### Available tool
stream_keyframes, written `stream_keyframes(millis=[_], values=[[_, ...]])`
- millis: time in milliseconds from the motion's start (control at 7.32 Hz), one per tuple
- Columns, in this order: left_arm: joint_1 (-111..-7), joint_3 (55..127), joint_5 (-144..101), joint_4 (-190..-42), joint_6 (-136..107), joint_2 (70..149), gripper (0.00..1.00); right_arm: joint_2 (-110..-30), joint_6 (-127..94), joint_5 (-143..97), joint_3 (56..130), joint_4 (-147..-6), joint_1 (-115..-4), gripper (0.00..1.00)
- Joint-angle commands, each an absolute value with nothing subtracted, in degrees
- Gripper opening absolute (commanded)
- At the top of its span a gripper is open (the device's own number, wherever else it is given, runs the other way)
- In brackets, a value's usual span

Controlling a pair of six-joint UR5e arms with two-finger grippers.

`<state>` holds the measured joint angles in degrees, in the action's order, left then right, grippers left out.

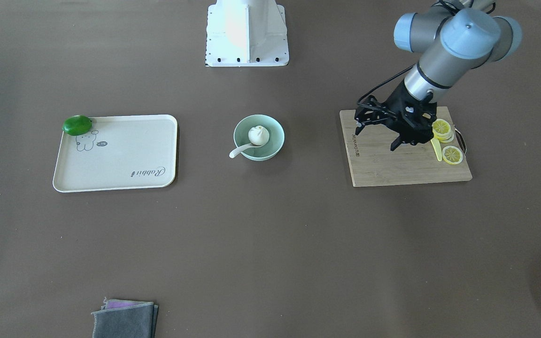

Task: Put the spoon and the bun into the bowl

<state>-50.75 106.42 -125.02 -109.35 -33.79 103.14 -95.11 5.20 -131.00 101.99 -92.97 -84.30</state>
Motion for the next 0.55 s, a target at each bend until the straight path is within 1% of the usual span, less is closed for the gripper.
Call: stream_keyframes(millis=[0, 137, 273, 410], values=[[-63.6, 106.9, -126.6, -108.6, -12.8, 92.8, 0.98, -95.4, 11.4, -131.1, 97.5, -92.9, -87.5, 1.00], [-72.0, 105.7, -130.7, -101.8, -3.6, 91.9, 0.98, -95.8, 13.3, -131.1, 96.9, -92.9, -88.6, 1.00], [-77.6, 105.1, -131.5, -95.1, 8.4, 91.6, 0.98, -96.2, 13.4, -131.1, 96.9, -92.9, -88.8, 1.00], [-82.0, 103.3, -130.4, -94.2, 15.3, 87.6, 0.98, -96.4, 13.3, -131.1, 96.9, -92.8, -88.8, 1.00]])
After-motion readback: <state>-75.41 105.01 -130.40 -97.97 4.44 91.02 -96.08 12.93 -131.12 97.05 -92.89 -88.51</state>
